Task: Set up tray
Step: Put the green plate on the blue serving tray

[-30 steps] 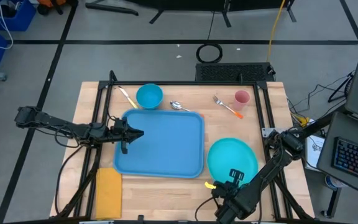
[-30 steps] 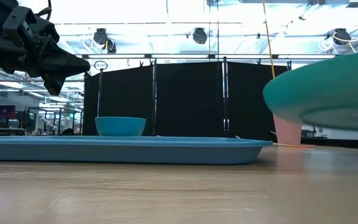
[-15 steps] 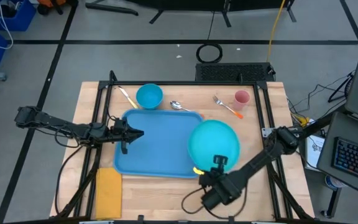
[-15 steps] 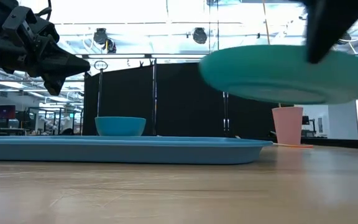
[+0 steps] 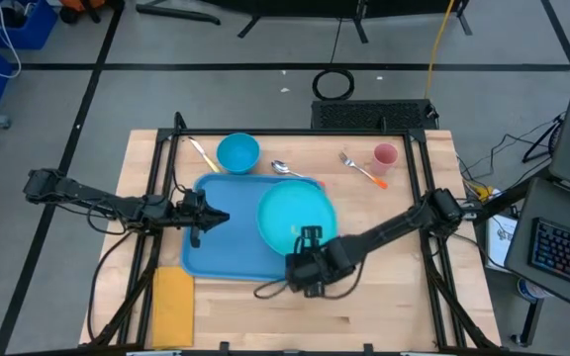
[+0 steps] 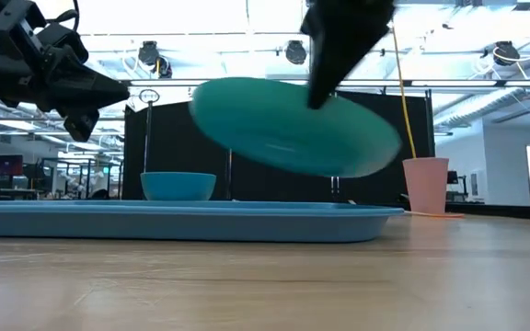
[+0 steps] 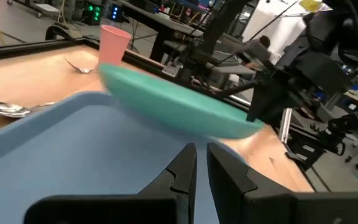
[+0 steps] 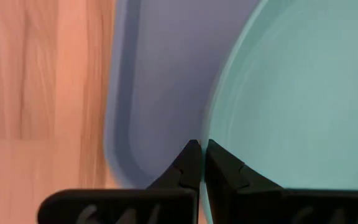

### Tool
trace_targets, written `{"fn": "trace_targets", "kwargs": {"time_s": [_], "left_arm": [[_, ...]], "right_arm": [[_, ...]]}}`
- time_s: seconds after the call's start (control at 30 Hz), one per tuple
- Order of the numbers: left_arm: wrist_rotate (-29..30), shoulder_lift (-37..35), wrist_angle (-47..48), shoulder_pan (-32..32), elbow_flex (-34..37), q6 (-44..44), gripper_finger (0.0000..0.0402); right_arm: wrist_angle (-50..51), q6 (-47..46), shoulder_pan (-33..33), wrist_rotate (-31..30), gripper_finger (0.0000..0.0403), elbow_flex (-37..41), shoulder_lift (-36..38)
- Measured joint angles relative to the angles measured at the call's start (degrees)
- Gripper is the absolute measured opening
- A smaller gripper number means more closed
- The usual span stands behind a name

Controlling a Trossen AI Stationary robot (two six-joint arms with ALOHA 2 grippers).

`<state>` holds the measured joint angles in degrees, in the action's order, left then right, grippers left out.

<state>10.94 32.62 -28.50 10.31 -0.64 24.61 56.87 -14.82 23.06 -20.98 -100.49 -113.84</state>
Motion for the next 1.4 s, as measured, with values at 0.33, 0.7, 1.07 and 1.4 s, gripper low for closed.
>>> {"fn": "trace_targets", "kwargs": {"time_s": [0.33,0.7,1.07,1.4], "left_arm": [[-0.9,-0.1,-6.0,2.7,0.0,-0.8,0.0042],[-2.2,-0.1,-12.6,9.6,0.0,-4.5,0.0042],[-2.1,-0.1,-13.2,11.2,0.0,-4.7,0.0042],[-2.1,-0.1,-11.7,11.2,0.0,-3.9,0.0042]], "right_arm": [[-6.7,9.9,-4.0,4.6,0.0,0.0,-5.3],[-13.6,18.5,-5.0,3.1,0.0,0.0,-9.2],[-21.3,30.4,-6.0,4.6,0.0,0.0,-9.2],[-20.6,32.2,-7.3,7.6,0.0,-0.1,-10.8]]}}
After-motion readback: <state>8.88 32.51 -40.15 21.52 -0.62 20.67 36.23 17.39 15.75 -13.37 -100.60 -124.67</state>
